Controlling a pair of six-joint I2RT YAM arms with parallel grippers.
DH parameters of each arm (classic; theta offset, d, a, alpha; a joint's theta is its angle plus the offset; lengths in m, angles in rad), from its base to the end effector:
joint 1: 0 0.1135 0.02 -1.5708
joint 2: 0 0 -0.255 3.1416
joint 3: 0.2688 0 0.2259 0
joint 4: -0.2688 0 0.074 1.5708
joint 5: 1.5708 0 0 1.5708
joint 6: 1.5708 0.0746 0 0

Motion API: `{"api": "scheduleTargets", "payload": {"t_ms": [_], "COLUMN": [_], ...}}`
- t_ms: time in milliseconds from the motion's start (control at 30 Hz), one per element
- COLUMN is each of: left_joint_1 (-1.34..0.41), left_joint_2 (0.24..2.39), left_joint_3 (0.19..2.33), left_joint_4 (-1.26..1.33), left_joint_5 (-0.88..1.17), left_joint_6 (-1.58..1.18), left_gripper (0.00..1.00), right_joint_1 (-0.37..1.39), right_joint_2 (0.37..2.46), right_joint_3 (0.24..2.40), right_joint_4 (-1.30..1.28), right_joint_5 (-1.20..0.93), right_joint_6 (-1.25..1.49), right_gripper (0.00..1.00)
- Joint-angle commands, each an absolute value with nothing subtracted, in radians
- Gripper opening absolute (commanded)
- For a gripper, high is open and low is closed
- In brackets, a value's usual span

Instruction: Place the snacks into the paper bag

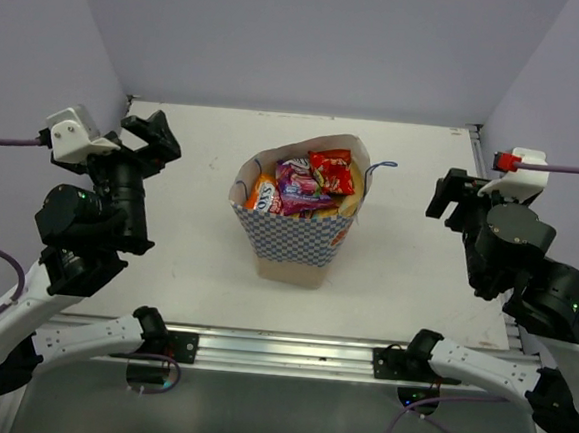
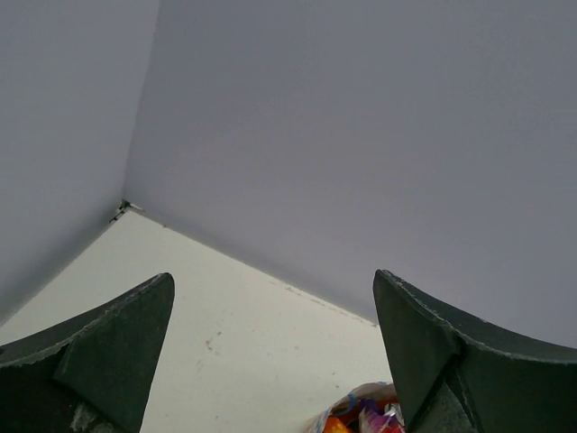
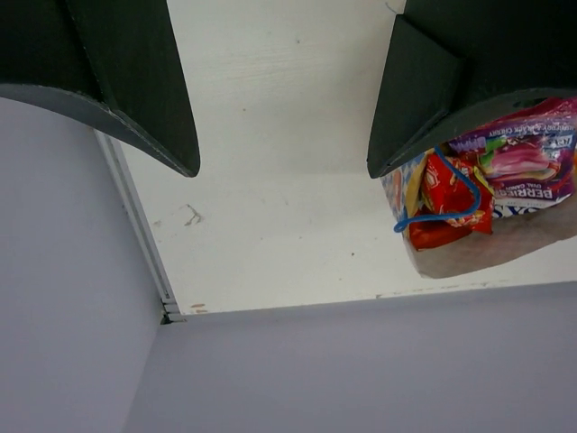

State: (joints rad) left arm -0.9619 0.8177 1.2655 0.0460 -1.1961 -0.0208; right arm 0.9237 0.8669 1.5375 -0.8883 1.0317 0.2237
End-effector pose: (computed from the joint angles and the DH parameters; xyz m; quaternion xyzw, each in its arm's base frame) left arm 0.1171 -0.0465 0.4959 -0.2387 0.5969 -0.0802 0.7618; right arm 0.1101 0.0396 0.4660 0.0575 0.7431 -0.0275 0.6662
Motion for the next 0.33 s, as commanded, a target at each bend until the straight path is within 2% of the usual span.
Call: {"api": "scheduleTargets", "payload": {"t_ms": [0,300], "left_joint_1": [-0.959,-0.959], "left_joint_2": [0.805,0.778], "left_joint_3": [1.226,1.233], "left_joint_4": [0.066,0.041], "left_joint_5": [-1.261,-1.272], "left_joint_6": [0.021,0.026], "left_gripper": [0.95,0.96], "right_joint_1": [0.928,0.927], "right_joint_2": [0.87,0.854], "right_joint_3": [1.519,1.509], "right_joint_4": [-0.834,-0.844], "right_joint_5": [1.081,1.088], "right_joint_6": [0.203,0.206], "right_gripper": [0.79,0.78]}}
